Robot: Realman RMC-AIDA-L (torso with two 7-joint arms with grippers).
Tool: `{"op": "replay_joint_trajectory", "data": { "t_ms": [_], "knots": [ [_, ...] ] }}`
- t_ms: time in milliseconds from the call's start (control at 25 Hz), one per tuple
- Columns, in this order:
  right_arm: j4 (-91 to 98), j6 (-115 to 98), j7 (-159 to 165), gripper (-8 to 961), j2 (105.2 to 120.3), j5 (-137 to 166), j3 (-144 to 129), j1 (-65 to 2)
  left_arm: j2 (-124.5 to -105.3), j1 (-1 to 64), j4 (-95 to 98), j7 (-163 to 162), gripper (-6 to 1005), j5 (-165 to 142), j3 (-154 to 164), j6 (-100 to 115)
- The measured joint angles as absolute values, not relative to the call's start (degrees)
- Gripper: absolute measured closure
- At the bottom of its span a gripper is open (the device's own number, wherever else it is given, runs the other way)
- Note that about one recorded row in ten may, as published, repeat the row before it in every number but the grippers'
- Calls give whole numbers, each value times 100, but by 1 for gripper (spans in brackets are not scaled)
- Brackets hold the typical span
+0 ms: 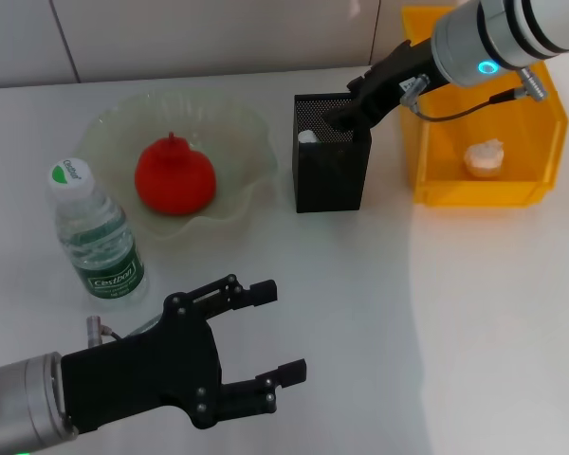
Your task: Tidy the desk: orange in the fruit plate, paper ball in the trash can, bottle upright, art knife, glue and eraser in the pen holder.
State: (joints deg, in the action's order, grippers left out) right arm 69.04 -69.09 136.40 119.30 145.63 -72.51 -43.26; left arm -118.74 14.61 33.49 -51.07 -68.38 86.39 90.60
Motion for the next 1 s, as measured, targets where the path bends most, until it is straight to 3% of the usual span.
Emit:
{"op": "replay_joint_trajectory", "data": {
  "t_ms": [160,360,600,800,1000],
  "knots": [
    [7250,-7036,13647,542,11930,14533,-7251,-4167,-11866,1451,3352,-5106,198,-6834,8639,9068],
    [8524,-7285,13624,313,11930,13897,-7215,-3461,-11854,1441,3372,-5107,199,-6823,8581,9271],
    [9708,-7211,12348,158,11951,11691,-6977,-1907,-11832,1371,3359,-5268,199,-6828,8189,9733],
    [8942,-7539,10428,159,11946,9685,-6666,-890,-11719,1249,3483,-5665,199,-6887,7857,9892],
    [7348,-8606,8695,160,11926,8872,-6339,-569,-11557,1234,4034,-6616,199,-7282,7693,9795]
  ]
}}
